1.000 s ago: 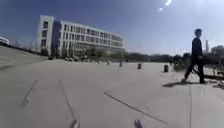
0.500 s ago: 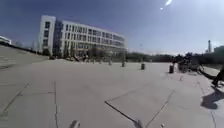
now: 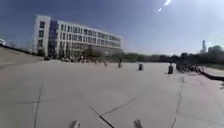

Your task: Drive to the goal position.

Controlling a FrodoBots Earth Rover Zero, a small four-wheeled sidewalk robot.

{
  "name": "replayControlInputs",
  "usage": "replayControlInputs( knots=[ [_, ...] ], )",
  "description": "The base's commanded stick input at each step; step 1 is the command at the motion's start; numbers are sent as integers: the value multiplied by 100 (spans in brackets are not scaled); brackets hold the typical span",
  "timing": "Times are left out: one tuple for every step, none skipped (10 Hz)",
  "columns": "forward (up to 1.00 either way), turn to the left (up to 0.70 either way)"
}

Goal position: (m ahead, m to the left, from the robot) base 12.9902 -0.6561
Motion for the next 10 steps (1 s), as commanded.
replayControlInputs(
  knots=[
    [70,-35],
    [70,-35],
    [70,-35],
    [70,-35],
    [70,-29],
    [70,-18],
    [70,0],
    [70,0],
    [70,0],
    [70,0]
  ],
)
